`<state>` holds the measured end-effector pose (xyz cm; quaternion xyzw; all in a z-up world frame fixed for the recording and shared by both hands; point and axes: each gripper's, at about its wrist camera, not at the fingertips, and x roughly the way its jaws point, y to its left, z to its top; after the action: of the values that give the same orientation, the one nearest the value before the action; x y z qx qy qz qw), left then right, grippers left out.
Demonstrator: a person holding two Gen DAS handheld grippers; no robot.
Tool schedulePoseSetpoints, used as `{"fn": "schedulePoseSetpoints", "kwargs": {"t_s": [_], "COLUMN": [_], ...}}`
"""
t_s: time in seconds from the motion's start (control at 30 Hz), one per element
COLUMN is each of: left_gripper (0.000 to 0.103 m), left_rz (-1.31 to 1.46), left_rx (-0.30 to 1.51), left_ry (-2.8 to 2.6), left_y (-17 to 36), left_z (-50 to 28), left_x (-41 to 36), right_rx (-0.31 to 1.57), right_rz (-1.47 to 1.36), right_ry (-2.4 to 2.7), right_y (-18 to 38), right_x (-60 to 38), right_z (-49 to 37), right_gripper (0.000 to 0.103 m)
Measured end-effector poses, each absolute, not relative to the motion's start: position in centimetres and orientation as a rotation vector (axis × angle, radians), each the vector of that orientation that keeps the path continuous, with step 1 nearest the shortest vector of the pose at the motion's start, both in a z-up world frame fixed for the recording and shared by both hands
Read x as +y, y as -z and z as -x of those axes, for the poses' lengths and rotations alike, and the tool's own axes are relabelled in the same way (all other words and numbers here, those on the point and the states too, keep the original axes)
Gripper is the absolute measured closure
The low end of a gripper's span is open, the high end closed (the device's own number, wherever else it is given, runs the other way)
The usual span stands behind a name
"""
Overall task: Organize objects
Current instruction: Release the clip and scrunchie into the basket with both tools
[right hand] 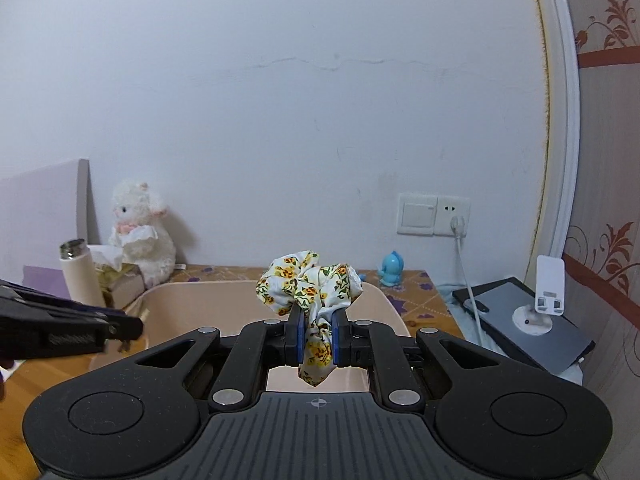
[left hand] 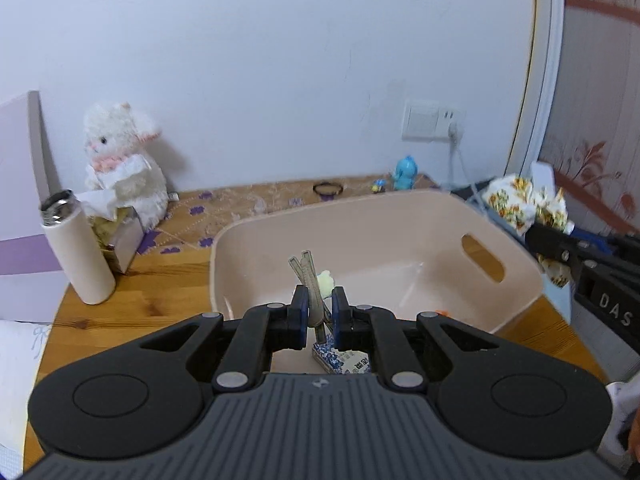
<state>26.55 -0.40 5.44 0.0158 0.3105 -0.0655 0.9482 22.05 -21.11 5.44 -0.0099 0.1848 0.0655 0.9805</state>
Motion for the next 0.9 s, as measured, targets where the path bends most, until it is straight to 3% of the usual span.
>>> {"fn": "schedulePoseSetpoints", "kwargs": {"t_s": [0.5, 0.57, 0.63, 0.7, 0.77, 0.8, 0.9], "left_gripper": [0.09, 0.089, 0.088, 0.082, 0.044, 0.04, 0.037], "left_rz": [-0.106, -0.091, -0.074, -0.07, -0.065, -0.063, -0.087], "left_rx": [0.818, 0.831, 0.827, 0.819, 0.805, 0.785, 0.728], "left_ry": [0.069, 0.075, 0.074, 0.072, 0.061, 0.053, 0.029], "left_y": [0.9, 0.9, 0.6, 0.1, -0.7, -1.1, -2.4], "left_z": [-32.6, -32.5, -32.2, -31.9, -31.3, -30.8, -29.2], "left_x": [-2.1, -2.0, -1.7, -1.6, -1.4, -1.3, -1.3], "right_rx": [0.595, 0.621, 0.624, 0.615, 0.606, 0.595, 0.568], "right_rz": [0.074, 0.069, 0.061, 0.053, 0.052, 0.054, 0.054], "right_ry": [-0.148, -0.154, -0.15, -0.155, -0.152, -0.149, -0.148], "right_y": [0.3, 0.7, 0.8, 0.5, -0.1, -0.5, -1.6], "right_x": [-18.9, -18.8, -18.9, -19.0, -19.0, -19.0, -19.3], "right_z": [-28.5, -28.7, -28.6, -28.1, -27.6, -27.2, -26.0], "right_gripper": [0.089, 0.085, 0.066, 0.062, 0.052, 0.045, 0.041]}}
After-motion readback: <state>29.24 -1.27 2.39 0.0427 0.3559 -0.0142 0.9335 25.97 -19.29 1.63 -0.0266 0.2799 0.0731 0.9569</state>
